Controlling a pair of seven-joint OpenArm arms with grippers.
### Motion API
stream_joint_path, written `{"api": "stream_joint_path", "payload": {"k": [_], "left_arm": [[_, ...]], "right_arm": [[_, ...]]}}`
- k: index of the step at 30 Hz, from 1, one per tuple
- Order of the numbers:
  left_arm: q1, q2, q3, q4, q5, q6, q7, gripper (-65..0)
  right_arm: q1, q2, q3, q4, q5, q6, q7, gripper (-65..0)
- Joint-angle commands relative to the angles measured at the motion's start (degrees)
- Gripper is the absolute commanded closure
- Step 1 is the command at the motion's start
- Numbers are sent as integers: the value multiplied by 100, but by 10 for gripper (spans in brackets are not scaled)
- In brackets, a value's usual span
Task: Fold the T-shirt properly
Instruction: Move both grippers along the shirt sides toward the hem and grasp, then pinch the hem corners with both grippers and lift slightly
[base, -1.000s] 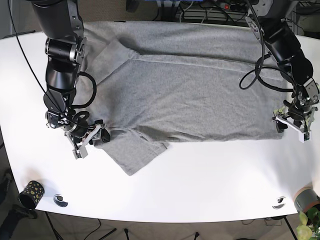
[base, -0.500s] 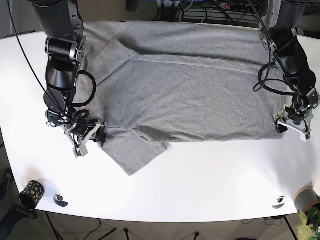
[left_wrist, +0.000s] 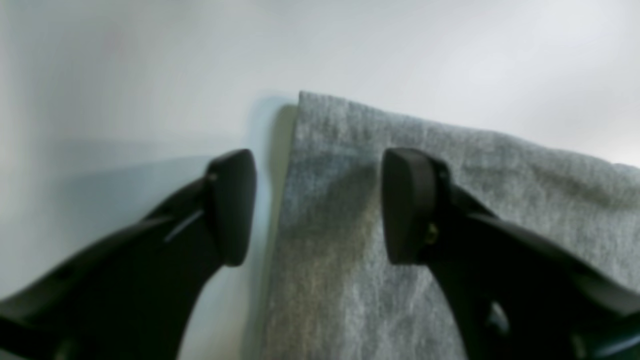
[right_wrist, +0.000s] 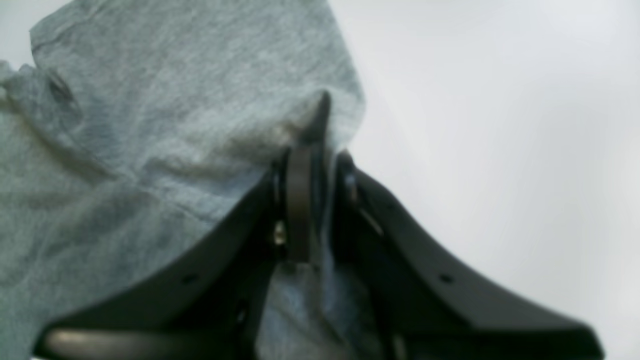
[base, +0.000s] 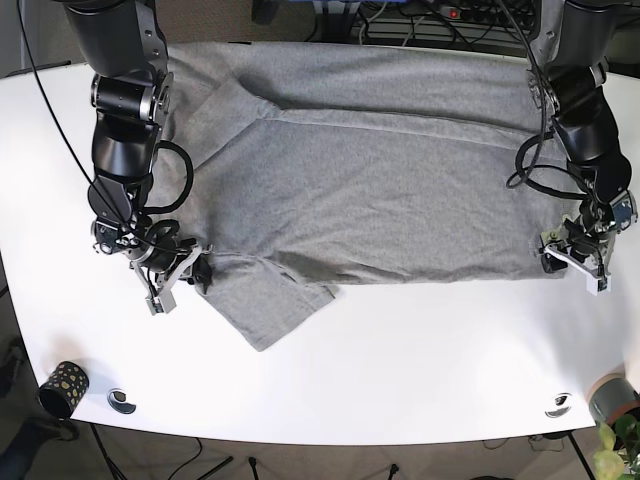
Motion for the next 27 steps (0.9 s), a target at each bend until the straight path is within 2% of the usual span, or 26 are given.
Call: {"api": "stream_joint_path", "payload": {"k": [1,6,13,15,19,27], "left_arm": [[-134,30,25,35,-18,-96,76,-319],[-187,48,218,35,-18,-166,58,-310],[-196,171,421,35,-18,-149,58,-246],[-196,171,421,35,-18,-140,58,-196],[-196,162,403,35,-18,-140,-38,-10],[-178,171,368,405,-44,-166,-144,0]], "right_arm": [[154,58,9,64,24,34,-7,-63],[154,58,9,64,24,34,-7,-62],[154,58,9,64,33,34,-7,-62],[154,58,9,64,33,34,-7,-60],[154,58,18,73,33,34,-7,-59],[163,58,18,671,33,34,-270,-57]]}}
